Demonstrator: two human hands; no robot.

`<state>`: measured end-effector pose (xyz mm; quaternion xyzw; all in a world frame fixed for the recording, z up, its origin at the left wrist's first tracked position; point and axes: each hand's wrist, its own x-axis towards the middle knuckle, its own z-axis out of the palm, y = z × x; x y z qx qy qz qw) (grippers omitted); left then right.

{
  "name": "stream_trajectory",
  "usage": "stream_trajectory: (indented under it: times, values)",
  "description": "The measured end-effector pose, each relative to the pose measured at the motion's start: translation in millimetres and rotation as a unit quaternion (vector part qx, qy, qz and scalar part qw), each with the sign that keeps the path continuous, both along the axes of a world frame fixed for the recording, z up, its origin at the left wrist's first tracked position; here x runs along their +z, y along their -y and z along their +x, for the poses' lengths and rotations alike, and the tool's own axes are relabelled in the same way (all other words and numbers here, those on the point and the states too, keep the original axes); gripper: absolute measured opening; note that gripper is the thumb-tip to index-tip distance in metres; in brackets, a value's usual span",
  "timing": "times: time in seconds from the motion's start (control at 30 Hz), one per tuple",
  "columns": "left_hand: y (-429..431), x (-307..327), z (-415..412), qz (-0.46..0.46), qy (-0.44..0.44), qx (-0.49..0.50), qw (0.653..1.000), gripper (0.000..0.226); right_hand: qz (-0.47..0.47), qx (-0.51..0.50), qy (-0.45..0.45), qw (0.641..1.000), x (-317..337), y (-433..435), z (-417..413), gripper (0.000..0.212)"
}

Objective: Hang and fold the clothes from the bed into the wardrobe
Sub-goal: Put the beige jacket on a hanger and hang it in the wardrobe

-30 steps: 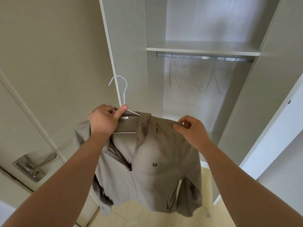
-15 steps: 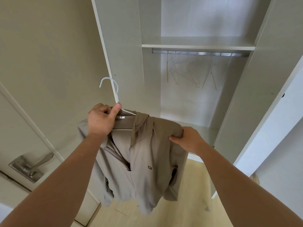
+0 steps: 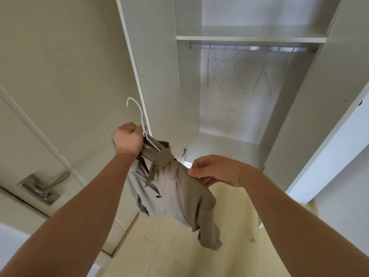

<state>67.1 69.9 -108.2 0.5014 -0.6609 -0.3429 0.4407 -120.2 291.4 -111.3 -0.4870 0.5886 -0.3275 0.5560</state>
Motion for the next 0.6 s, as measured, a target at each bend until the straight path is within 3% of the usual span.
stream_trajectory:
  times: [0.17,0.37,0.5,0.6]
  values:
    - [-2,-3,-6,0.001,-0.025,-0.023,0.999,0.028,0.004,-0.011,-0.052,0.999,-8,8,22,0.028]
    - [-6,-9,-4,0.027,-0.042,-0.038,0.998,0.030,-0.021,-0.017,-0.070,0.997,-13,8,29,0.008]
    - [-7,-10,-2,0.035,-0.036,-0.039,0.998,0.044,-0.033,-0.021,-0.077,0.996,-10,8,29,0.017]
    - [-8,-11,2,0.031,-0.035,-0.028,0.999,0.031,-0.044,-0.027,-0.109,0.993,-7,8,29,0.022]
